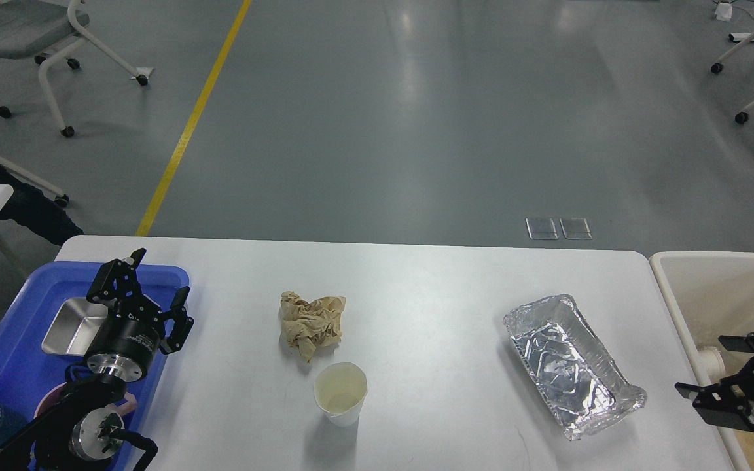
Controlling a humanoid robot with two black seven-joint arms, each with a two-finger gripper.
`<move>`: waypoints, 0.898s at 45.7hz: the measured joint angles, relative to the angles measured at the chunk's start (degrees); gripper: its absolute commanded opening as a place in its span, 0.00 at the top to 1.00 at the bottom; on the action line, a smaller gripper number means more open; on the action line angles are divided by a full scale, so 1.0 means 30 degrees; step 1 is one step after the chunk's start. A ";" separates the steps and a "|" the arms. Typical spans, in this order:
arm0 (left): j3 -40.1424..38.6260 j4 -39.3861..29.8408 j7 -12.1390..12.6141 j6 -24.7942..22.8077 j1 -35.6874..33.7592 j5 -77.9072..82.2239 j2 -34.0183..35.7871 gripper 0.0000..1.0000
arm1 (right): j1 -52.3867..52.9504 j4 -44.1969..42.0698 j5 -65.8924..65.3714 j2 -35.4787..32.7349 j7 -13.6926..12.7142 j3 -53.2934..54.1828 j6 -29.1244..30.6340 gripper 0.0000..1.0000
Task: Tidy desktop
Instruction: 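Lower the right gripper toward the near end of the foil package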
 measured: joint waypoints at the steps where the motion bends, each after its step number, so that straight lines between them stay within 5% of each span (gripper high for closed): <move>1: 0.0000 0.0041 0.0000 0.0000 0.0005 0.0000 -0.0032 0.04 | -0.0005 -0.0052 0.0000 -0.0058 -0.0054 -0.0028 -0.0489 0.00; 14: 0.0002 0.0243 0.0000 0.0000 0.0025 -0.0008 -0.0248 0.04 | -0.0762 -0.0357 0.1166 -0.0294 -0.2659 -0.0414 -0.2689 0.00; 41: 0.0036 0.0263 -0.0046 -0.0019 0.0183 0.0036 -0.0246 0.04 | -0.1680 -0.0594 0.6250 -0.0231 -0.2738 -0.0681 -0.2500 0.00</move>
